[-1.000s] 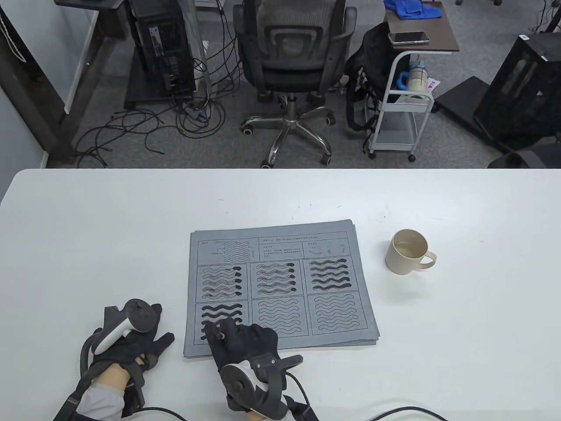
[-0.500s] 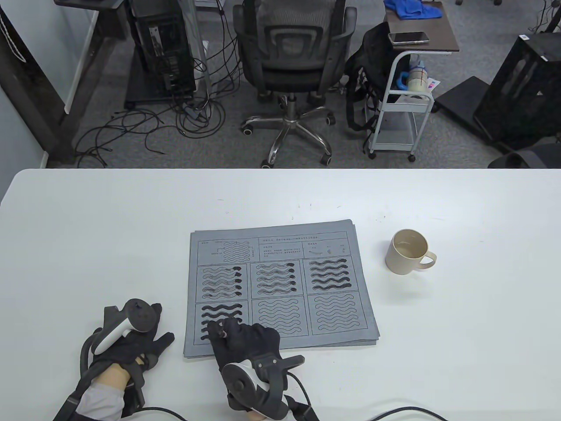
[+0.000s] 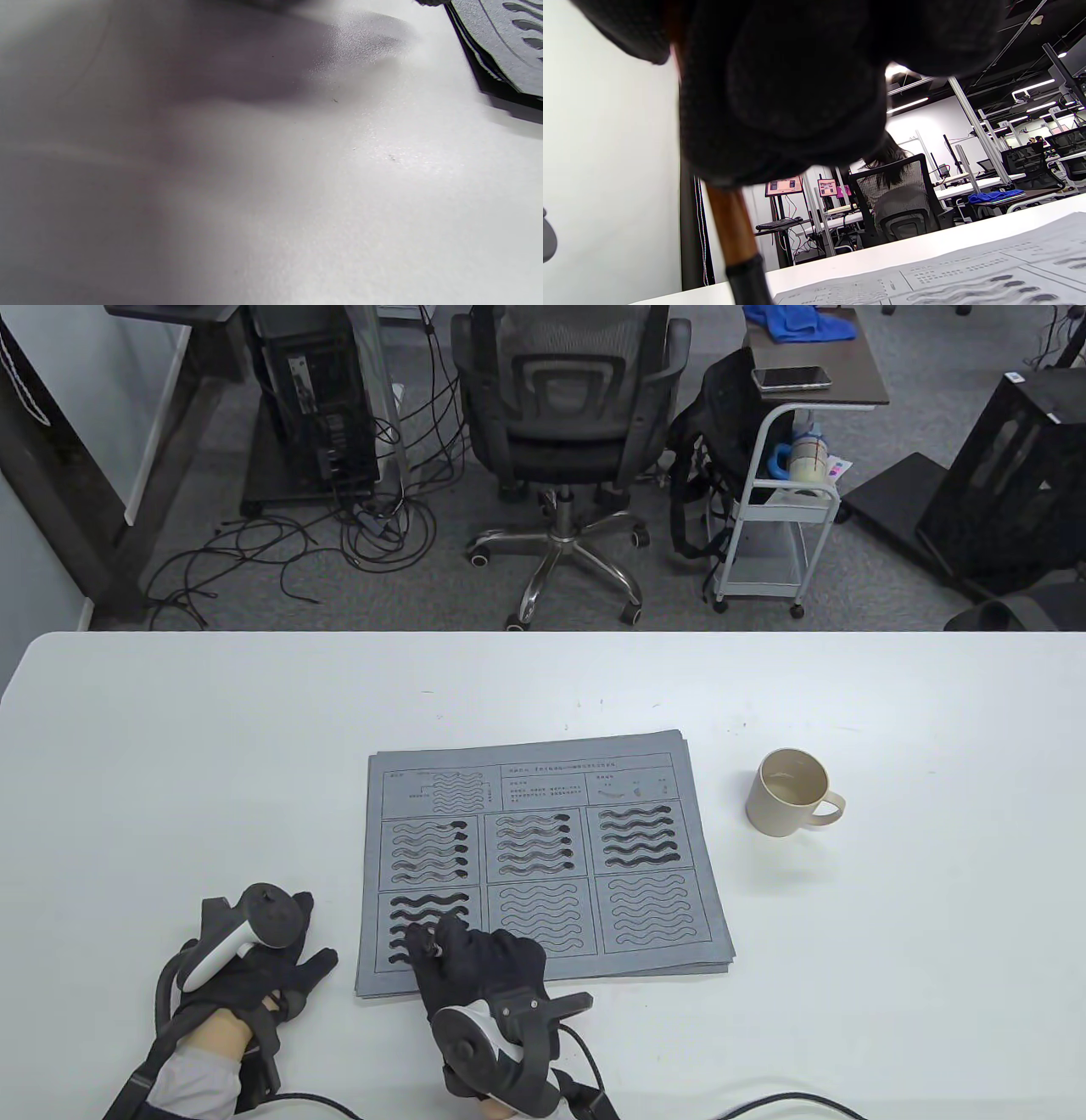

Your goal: Trace patterns on water writing practice cloth with Chinese brush

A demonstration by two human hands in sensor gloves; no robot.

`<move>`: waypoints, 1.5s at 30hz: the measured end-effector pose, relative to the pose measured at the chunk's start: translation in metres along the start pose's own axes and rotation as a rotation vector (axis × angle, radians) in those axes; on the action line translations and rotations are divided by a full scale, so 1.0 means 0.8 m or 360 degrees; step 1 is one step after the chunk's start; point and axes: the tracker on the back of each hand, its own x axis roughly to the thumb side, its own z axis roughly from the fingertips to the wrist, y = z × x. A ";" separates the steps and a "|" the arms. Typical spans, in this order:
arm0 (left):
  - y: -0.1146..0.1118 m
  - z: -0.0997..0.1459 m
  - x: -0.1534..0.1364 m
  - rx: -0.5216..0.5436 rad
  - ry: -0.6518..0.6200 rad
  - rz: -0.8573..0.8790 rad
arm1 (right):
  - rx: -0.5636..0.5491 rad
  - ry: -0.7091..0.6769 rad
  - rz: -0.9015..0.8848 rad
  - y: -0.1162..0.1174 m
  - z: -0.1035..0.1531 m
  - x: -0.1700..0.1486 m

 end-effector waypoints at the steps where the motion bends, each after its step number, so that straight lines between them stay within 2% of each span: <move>1: 0.000 0.000 0.000 0.0000 0.0000 0.0000 | -0.0001 0.0001 0.0002 0.000 0.000 0.000; 45: 0.000 0.000 0.000 0.0000 0.0001 -0.0004 | -0.0028 0.0041 0.0090 -0.004 -0.003 -0.006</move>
